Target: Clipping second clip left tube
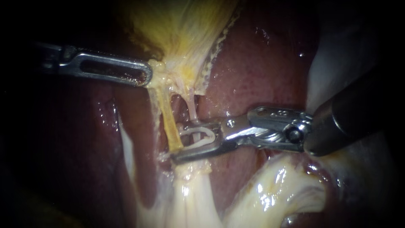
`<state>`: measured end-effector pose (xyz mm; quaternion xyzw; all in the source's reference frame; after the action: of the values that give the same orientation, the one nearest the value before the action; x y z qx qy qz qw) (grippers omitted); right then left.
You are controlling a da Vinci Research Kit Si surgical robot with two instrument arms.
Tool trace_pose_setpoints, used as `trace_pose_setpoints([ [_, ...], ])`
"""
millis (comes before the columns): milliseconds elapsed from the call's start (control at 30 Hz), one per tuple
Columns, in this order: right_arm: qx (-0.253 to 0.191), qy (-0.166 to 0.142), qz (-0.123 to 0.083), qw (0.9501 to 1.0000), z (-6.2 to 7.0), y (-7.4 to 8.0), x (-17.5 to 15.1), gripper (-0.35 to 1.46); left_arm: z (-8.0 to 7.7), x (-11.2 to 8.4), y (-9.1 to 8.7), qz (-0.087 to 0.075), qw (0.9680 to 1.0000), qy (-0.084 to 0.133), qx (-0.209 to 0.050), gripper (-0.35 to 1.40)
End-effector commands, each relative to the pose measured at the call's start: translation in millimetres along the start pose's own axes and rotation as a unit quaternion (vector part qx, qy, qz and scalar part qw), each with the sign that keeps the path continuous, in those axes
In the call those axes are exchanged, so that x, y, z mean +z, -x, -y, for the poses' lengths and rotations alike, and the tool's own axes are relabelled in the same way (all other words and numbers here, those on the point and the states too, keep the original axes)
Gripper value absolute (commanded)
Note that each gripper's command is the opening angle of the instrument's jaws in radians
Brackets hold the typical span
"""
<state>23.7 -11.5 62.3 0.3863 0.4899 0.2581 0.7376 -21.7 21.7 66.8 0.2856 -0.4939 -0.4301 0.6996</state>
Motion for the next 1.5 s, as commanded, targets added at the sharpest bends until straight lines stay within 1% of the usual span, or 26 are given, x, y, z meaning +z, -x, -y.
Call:
trace_pose_setpoints([
  [33, 0.001, -0.004, 0.002, 1.0000, 0.1, -0.1, 0.2, 0.47, 0.0, 0.0, 0.0, 0.000, 1.0000, 0.001, 0.000, -0.35],
  [233, 0.005, -0.024, 0.010, 0.9997, 0.6, -0.4, 1.1, 0.46, 0.0, 0.2, 0.0, 0.000, 1.0000, 0.001, 0.000, -0.35],
  [333, 0.008, -0.032, 0.002, 0.9995, 0.8, -0.6, 1.5, 0.46, 0.0, 0.3, 0.0, 0.000, 1.0000, 0.000, 0.000, -0.35],
  [433, 0.016, -0.046, -0.017, 0.9987, 1.1, -0.8, 2.0, 0.46, 0.0, 0.4, 0.0, 0.000, 1.0000, 0.000, 0.000, -0.35],
  [533, 0.020, -0.064, -0.044, 0.9968, 1.7, -1.2, 1.9, 0.47, 0.0, 0.4, 0.0, 0.000, 1.0000, 0.000, 0.000, -0.35],
  [567, 0.022, -0.071, -0.056, 0.9957, 2.1, -1.5, 1.8, 0.47, 0.0, 0.4, 0.0, 0.000, 1.0000, 0.000, 0.000, -0.35],
  [667, 0.025, -0.088, -0.080, 0.9925, 3.2, -2.6, 1.3, 0.46, 0.0, 0.3, -0.1, 0.000, 1.0000, 0.000, -0.003, -0.35],
  [767, 0.028, -0.103, -0.091, 0.9902, 4.3, -3.8, 0.8, 0.45, 0.0, 0.2, -0.1, -0.001, 1.0000, -0.002, -0.003, -0.35],
  [867, 0.029, -0.112, -0.090, 0.9892, 5.1, -4.6, 0.5, 0.44, 0.0, 0.2, -0.1, -0.001, 1.0000, -0.002, -0.003, -0.35],
  [933, 0.028, -0.115, -0.088, 0.9890, 5.4, -4.8, 0.5, 0.43, 0.0, 0.2, -0.1, -0.001, 1.0000, -0.002, -0.003, -0.35],
  [1067, 0.028, -0.116, -0.087, 0.9890, 5.4, -4.5, 0.6, 0.41, 0.0, 0.2, -0.1, -0.001, 1.0000, -0.002, -0.003, -0.35],
  [1400, 0.026, -0.118, -0.084, 0.9891, 5.5, -3.4, 1.0, 0.35, 0.0, 0.2, -0.1, -0.001, 1.0000, -0.002, -0.003, -0.35],
  [1500, 0.026, -0.119, -0.084, 0.9890, 5.5, -3.3, 0.9, 0.28, 0.0, 0.2, -0.1, -0.001, 1.0000, -0.002, -0.003, -0.35],
])
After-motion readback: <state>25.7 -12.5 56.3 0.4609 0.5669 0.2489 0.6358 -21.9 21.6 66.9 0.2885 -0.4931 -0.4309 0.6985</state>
